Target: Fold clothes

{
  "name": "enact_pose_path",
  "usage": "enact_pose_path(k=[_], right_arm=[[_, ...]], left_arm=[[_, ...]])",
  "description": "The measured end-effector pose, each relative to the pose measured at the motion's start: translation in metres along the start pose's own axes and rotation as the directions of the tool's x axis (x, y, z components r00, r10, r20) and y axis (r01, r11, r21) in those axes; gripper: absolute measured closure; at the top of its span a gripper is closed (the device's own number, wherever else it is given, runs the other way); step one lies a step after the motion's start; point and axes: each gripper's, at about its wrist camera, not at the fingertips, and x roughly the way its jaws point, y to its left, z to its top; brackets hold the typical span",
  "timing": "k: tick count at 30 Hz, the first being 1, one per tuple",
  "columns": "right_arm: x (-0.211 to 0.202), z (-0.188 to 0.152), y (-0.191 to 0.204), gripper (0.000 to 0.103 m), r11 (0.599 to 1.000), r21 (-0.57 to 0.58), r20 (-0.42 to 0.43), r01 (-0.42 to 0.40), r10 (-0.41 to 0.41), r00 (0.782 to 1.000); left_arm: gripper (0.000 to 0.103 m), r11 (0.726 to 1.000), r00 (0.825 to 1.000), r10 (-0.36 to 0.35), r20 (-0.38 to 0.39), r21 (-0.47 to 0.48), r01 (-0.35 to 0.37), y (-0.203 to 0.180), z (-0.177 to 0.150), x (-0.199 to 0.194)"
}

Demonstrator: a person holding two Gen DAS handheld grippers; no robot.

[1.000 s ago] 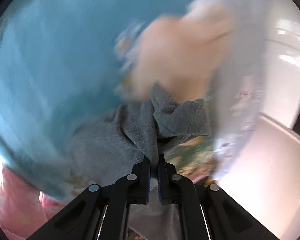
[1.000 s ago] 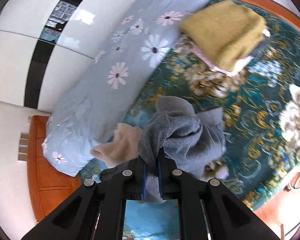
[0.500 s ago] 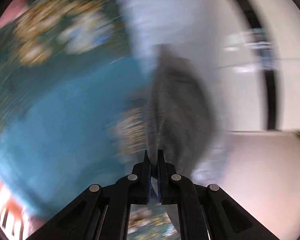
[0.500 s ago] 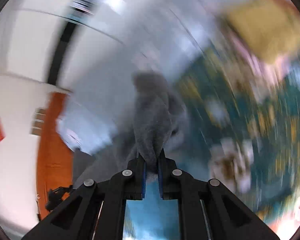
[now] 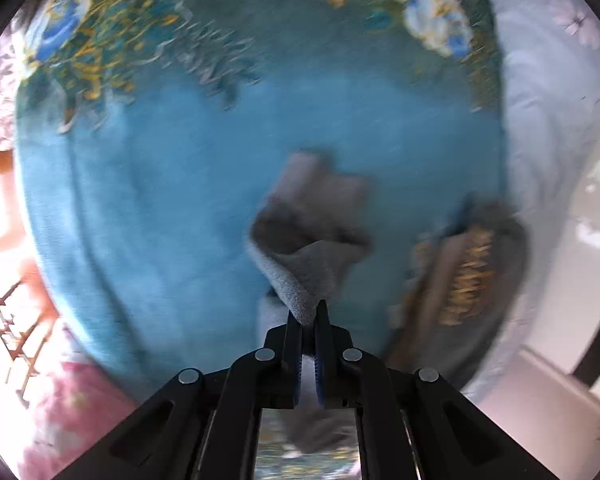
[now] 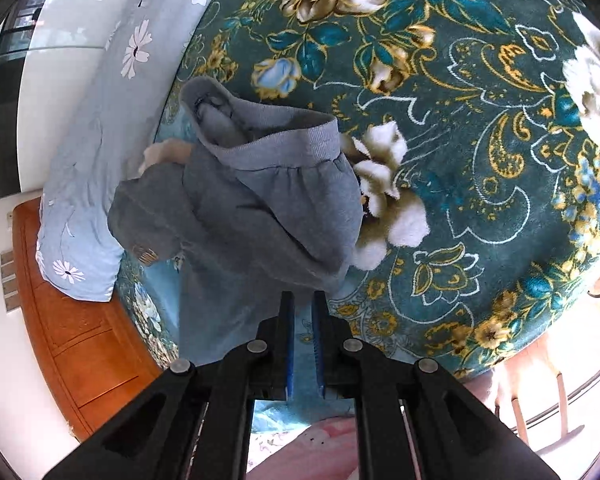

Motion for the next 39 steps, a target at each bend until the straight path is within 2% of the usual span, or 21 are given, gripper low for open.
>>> enact_pose_path(k=[3, 7, 9, 10, 13, 14, 16, 20, 23, 26, 33, 34, 36, 39], right_arm=[[0.005, 0.005, 0.006, 0.093, 0.999, -0.031, 0.010, 0.018, -0.018, 1.000], [0.017, 0.016, 0.012, 0.090, 0.998, -0.068, 0.022, 0.014, -0.012, 1.000], [0.024, 0.021, 0.011, 0.068, 0.997, -0.070, 0.024, -0.011, 0.012, 1.000], [0.027, 0.023, 0.010, 0.063, 0.997, -0.071, 0.025, -0.017, 0.019, 0.999], [0.034, 0.032, 0.006, 0.047, 0.997, -0.074, 0.037, -0.024, 0.027, 0.999], [0.035, 0.036, 0.004, 0.043, 0.997, -0.080, 0.054, -0.012, 0.016, 0.998], [0.037, 0.045, 0.000, 0.039, 0.995, -0.099, 0.090, 0.012, -0.003, 0.996], [0.055, 0.062, -0.004, 0.027, 0.985, -0.174, 0.079, 0.010, 0.004, 0.997], [0.075, 0.073, -0.008, 0.027, 0.981, -0.193, 0.037, 0.011, -0.004, 0.999], [0.096, 0.082, -0.012, 0.027, 0.986, -0.165, -0.011, -0.020, 0.018, 1.000], [0.125, 0.102, -0.002, 0.028, 0.981, -0.192, -0.048, 0.030, -0.040, 0.998], [0.127, 0.104, -0.003, 0.031, 0.982, -0.185, -0.055, 0.039, -0.050, 0.997], [0.132, 0.110, -0.005, 0.055, 0.984, -0.169, -0.067, 0.060, -0.073, 0.995], [0.135, 0.114, -0.010, 0.071, 0.990, -0.131, -0.086, 0.059, -0.071, 0.994]], left_arm=[[0.098, 0.998, 0.999, -0.049, 0.013, 0.035, 0.048, -0.023, 0.004, -0.008], [0.095, 0.995, 1.000, -0.010, -0.027, 0.098, 0.013, -0.056, 0.009, -0.020], [0.093, 0.995, 1.000, 0.005, -0.019, 0.101, -0.003, -0.055, 0.005, -0.023], [0.091, 0.995, 1.000, 0.005, -0.013, 0.097, -0.004, -0.052, 0.001, -0.024], [0.076, 0.999, 1.000, -0.006, -0.011, 0.039, 0.007, -0.036, -0.008, -0.029], [0.072, 1.000, 1.000, -0.012, -0.009, 0.013, 0.012, -0.028, -0.011, -0.030], [0.071, 1.000, 1.000, -0.001, 0.009, -0.031, 0.002, -0.015, -0.016, -0.036], [0.069, 0.997, 0.997, 0.038, 0.064, -0.068, -0.034, 0.001, -0.024, -0.052], [0.066, 0.995, 0.993, 0.054, 0.108, -0.084, -0.045, 0.010, -0.032, -0.068], [0.064, 0.993, 0.988, 0.066, 0.143, -0.102, -0.052, 0.019, -0.040, -0.083], [0.063, 0.987, 0.978, 0.101, 0.183, -0.144, -0.075, 0.040, -0.063, -0.101], [0.063, 0.986, 0.977, 0.104, 0.185, -0.148, -0.076, 0.042, -0.065, -0.102], [0.063, 0.985, 0.976, 0.107, 0.189, -0.154, -0.079, 0.045, -0.070, -0.106], [0.063, 0.984, 0.974, 0.116, 0.196, -0.156, -0.086, 0.047, -0.075, -0.111]])
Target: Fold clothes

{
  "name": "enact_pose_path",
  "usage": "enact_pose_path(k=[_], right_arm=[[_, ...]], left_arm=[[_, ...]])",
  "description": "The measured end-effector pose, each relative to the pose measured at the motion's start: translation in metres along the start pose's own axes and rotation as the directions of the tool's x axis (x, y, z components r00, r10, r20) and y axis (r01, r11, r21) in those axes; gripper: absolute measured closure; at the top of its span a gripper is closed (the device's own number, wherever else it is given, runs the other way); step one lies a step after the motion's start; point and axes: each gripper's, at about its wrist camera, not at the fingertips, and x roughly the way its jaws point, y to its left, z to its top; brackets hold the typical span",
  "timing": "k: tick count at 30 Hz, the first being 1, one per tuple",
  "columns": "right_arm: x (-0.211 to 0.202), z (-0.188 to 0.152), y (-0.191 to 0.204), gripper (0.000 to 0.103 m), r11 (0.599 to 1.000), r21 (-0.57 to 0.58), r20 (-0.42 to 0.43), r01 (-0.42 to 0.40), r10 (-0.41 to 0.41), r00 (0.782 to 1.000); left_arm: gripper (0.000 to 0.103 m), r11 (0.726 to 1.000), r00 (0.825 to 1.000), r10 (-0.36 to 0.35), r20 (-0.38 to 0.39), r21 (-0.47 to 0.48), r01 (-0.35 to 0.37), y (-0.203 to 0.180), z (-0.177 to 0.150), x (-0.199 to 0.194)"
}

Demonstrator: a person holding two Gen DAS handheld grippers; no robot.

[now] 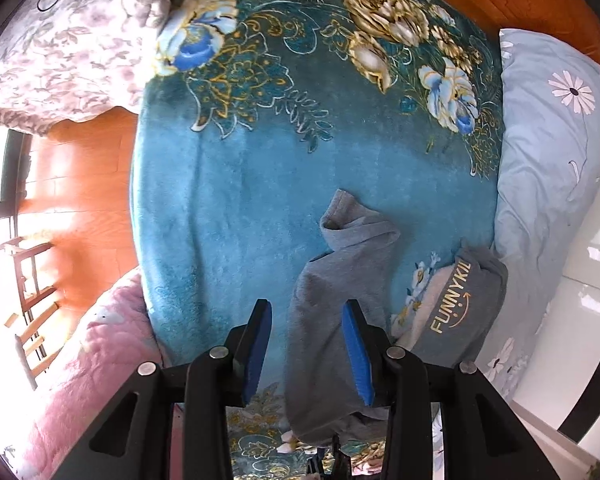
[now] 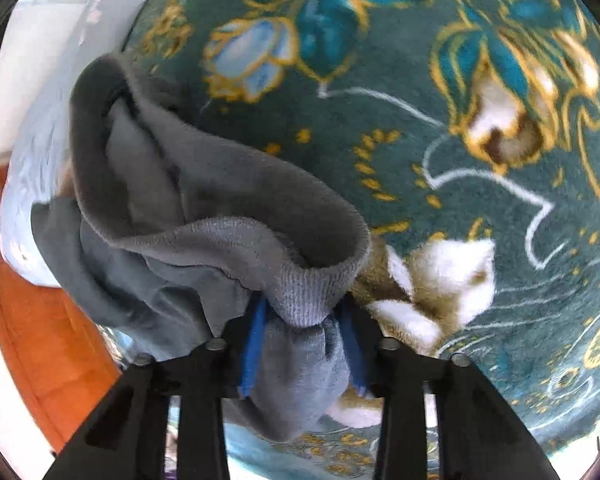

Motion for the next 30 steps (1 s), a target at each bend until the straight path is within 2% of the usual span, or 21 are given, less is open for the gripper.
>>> enact_pose_path(k=[1, 3, 9, 11, 13, 16, 20, 24, 28, 30], right_arm=[[0.000, 0.001, -0.002, 0.074, 1.000, 0.015, -0.005, -0.008, 0.008, 1.000], [-0.002, 0.001, -0.004, 0.088, 0.999, 0.035, -0.012, -0.022, 0.023, 1.000], [-0.038, -0.008, 0.005, 0.092, 0.998, 0.007, 0.021, -0.066, 0.065, 0.998], [-0.068, -0.010, -0.002, 0.093, 0.994, 0.019, 0.070, -0.104, 0.102, 0.992], [-0.106, -0.010, -0.020, 0.093, 0.991, 0.045, 0.158, -0.125, 0.116, 0.981], [-0.158, 0.001, -0.055, 0.094, 0.987, 0.119, 0.295, -0.109, 0.069, 0.953], [-0.204, 0.000, -0.099, 0.093, 0.968, 0.247, 0.377, -0.040, -0.058, 0.925], [-0.198, -0.026, -0.076, 0.093, 0.975, 0.220, 0.365, -0.020, -0.063, 0.929], [-0.200, -0.048, -0.046, 0.093, 0.979, 0.202, 0.375, -0.037, -0.042, 0.926], [-0.206, -0.054, -0.026, 0.093, 0.986, 0.169, 0.383, -0.007, -0.060, 0.922]], left_arm=[[0.063, 1.000, 1.000, 0.003, 0.002, -0.002, -0.003, 0.001, -0.001, -0.001], [0.063, 1.000, 1.000, 0.009, 0.004, -0.005, -0.009, 0.001, -0.001, -0.001], [0.063, 1.000, 0.999, 0.018, -0.038, 0.023, -0.017, -0.015, -0.010, 0.021], [0.063, 0.999, 0.998, 0.017, -0.059, 0.048, -0.014, -0.024, -0.014, 0.028], [0.063, 0.997, 0.997, 0.013, -0.082, 0.079, -0.006, -0.033, -0.017, 0.036], [0.063, 0.994, 0.994, 0.004, -0.108, 0.109, 0.008, -0.041, -0.015, 0.044], [0.062, 0.995, 0.990, 0.011, -0.144, 0.100, 0.004, -0.035, -0.005, 0.060], [0.061, 0.997, 0.984, 0.028, -0.177, 0.073, -0.015, -0.027, 0.012, 0.084], [0.055, 0.998, 0.973, 0.031, -0.231, 0.061, -0.017, -0.026, 0.030, 0.118], [0.054, 0.998, 0.966, 0.032, -0.256, 0.055, -0.019, -0.025, 0.038, 0.135]])
